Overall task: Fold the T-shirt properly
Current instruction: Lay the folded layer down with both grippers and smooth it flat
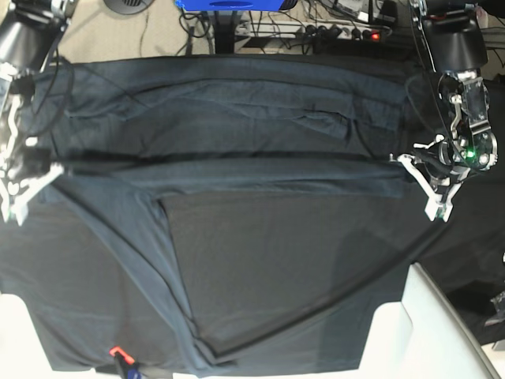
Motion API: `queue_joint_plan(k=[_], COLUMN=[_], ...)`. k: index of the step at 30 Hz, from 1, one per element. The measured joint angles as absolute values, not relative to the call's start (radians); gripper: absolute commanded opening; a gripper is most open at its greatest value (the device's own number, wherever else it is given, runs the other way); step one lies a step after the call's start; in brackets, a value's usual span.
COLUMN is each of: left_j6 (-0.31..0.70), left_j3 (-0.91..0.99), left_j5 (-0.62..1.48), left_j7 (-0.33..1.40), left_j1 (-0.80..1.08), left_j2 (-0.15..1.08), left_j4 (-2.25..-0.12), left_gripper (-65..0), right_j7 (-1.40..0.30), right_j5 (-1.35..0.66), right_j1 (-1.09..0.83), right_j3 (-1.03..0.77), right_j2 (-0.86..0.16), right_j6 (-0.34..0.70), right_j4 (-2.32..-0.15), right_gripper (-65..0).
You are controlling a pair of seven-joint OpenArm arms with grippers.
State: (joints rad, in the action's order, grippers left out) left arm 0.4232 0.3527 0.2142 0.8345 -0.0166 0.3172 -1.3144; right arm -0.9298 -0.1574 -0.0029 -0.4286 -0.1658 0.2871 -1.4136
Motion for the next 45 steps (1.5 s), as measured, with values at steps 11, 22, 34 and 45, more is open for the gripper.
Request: queue_joint_plan(k=[11, 22, 34, 45], left_j6=[0.423, 0.423, 0.423, 0.423], left_j3=[0.361, 0.363, 0.360, 0.363], left_j5=[0.212, 0.211, 0.211, 0.214], left_j7=[0.835, 0.835, 0.835, 0.831], left_j1=[0.009, 0.020, 0.093, 0.089], left_j2=[0.319, 0.319, 0.320, 0.321], left_j4=[-1.340, -1.341, -1.427, -1.426], left_gripper=[-65.0, -65.0, -65.0, -65.0], right_j7=[-0.929, -0.936, -0.934, -0.931], right_j5=[-0.165, -0.155, -0.157, -0.155], right_j1=[-0.053, -0.103, -0.125, -0.126], right_j3=[-0.429, -0.430, -0.430, -0.488], right_j2=[-0.162, -0.118, -0.113, -0.134], right_j6=[0.287, 0.287, 0.286, 0.286], right_j4=[-1.414, -1.479, -1.477, -1.477], right_gripper=[-64.5, -64.5, -64.5, -64.5])
